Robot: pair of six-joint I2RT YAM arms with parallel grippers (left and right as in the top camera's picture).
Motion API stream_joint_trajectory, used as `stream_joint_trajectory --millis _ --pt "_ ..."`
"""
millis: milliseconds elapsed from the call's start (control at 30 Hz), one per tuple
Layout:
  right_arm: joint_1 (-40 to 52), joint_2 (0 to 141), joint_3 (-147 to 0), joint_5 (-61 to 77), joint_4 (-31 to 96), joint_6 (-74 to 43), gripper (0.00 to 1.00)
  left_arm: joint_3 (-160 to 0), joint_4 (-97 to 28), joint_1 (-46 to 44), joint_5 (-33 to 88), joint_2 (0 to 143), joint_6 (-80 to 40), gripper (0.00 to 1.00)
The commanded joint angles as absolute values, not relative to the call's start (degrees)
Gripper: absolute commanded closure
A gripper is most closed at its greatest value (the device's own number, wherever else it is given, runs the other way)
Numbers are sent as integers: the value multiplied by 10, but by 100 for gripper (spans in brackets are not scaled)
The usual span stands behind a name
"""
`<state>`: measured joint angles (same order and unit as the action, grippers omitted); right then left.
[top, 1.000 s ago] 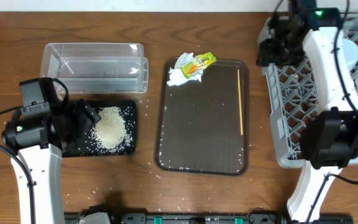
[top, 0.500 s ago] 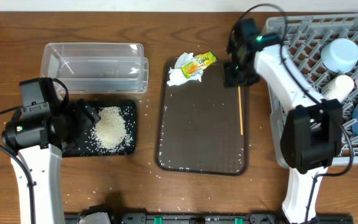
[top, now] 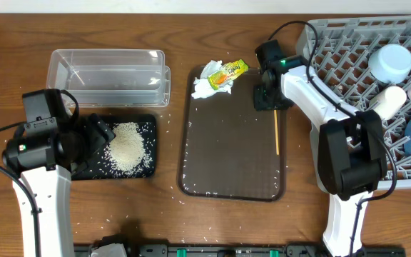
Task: Sort waste into correct bins and load items into the dishwasher rack
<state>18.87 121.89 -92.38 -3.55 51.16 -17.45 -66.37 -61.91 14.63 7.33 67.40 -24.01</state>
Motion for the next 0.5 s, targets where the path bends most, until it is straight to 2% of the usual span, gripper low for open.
stream_joint_trajectory --millis 0,167,467 --pt "190 1219 -921 -63 510 -194 58 -671 -621 150 72 674 -239 12" --pt "190 1219 -913 -76 493 -195 54 -671 -621 150 72 674 -239 12" --pt "190 1220 -860 -75 437 -203 55 -671 -621 150 72 674 -239 12"
